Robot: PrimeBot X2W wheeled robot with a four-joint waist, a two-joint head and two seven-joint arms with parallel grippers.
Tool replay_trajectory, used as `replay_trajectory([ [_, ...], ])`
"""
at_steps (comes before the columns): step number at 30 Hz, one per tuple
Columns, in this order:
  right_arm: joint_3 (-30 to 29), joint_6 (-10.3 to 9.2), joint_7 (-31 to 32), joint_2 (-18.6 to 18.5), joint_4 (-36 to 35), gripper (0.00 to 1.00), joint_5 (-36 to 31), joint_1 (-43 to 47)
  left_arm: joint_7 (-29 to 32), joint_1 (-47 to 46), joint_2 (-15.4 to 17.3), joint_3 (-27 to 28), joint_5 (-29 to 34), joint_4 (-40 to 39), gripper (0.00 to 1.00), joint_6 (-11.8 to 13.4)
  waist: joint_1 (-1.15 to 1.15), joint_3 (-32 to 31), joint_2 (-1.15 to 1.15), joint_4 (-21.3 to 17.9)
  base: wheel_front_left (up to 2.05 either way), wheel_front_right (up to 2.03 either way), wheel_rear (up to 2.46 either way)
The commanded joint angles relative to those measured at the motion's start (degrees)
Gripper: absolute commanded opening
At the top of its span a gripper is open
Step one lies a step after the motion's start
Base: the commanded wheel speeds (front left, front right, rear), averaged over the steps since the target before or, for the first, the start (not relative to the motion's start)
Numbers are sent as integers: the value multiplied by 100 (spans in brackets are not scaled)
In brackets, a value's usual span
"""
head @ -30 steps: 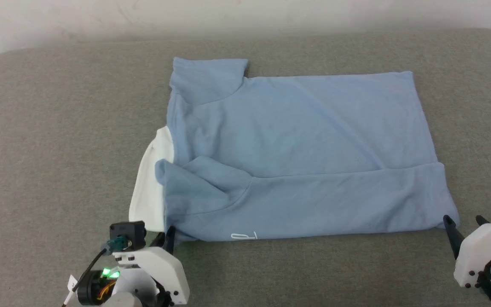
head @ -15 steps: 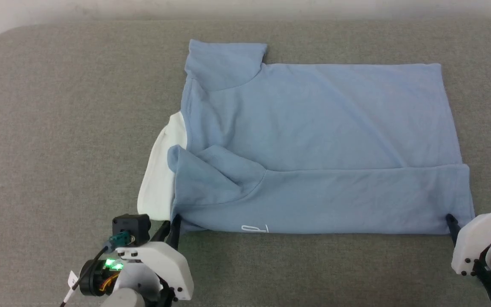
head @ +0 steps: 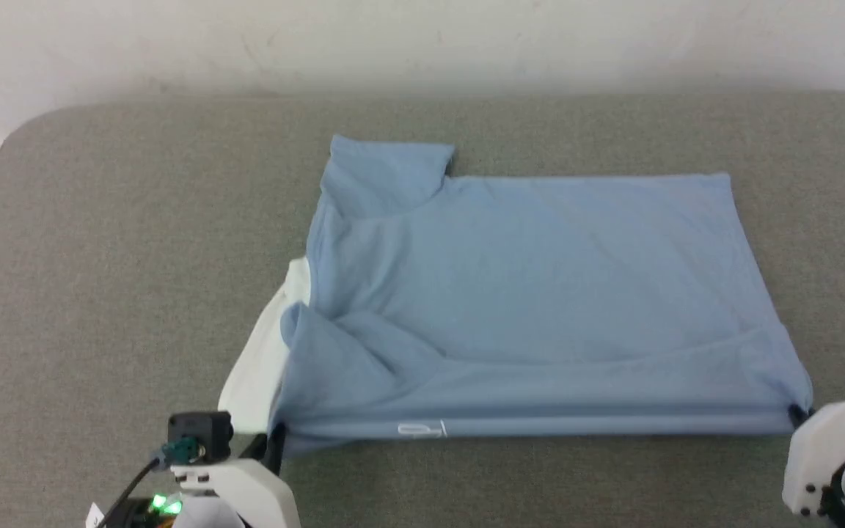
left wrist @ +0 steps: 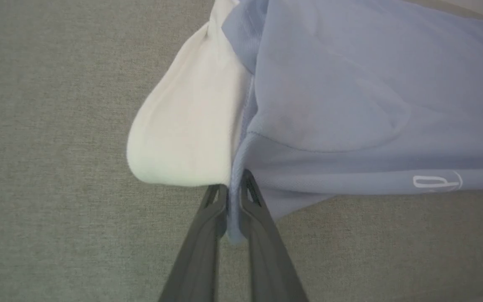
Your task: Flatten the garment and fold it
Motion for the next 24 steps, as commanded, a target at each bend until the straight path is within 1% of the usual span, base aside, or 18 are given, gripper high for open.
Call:
replay_trajectory([
  [1, -81, -15, 79, -23, -84, 0, 17, 157, 42, 130, 85, 30, -43, -26, 0, 107, 1, -168, 0, -45, 0, 0, 0],
  [6, -214, -15, 474, 136, -401, 0, 55, 692, 269, 421, 138, -103, -152, 14, 0, 97, 1, -207, 0, -45, 0, 0, 0],
  [11, -312, -15, 513, 237, -220, 0, 19, 882, 229, 417, 21, -234, -201, 391, 0, -75, 1, -174, 0, -44, 0, 0, 0],
  [12, -322, -15, 481, 247, -152, 0, 20, 872, 185, 389, -9, -252, -198, 480, 27, -120, 1, -172, 0, -46, 0, 0, 0],
  [13, -336, -15, 428, 257, -89, 0, 26, 844, 138, 361, -38, -266, -194, 560, 80, -160, 1, -175, 0, -48, 0, 0, 0],
  [14, -344, -15, 344, 266, -48, 94, 31, 804, 79, 336, -64, -274, -187, 626, 100, -196, 1, -181, 0, -51, 0, 0, 0],
  [15, -351, -15, 270, 278, -13, 100, 40, 764, -4, 309, -84, -274, -174, 675, 100, -233, 1, -191, 0, -54, 0, 0, 0],
  [20, -204, -15, -205, 193, -99, 100, 55, 600, -608, 226, -95, -129, -105, 669, 100, -380, 1, -331, 0, -66, 0, 0, 0],
  [22, -125, -15, -466, 140, -266, 100, 66, 536, -991, 200, -70, -44, -51, 515, 100, -492, 1, -386, 0, -79, 0, 0, 0],
  [24, -64, -15, -784, 85, -471, 100, 70, 480, -1489, 156, -69, 113, 16, 345, 100, -548, 1, -441, 0, -84, 0, 0, 0],
])
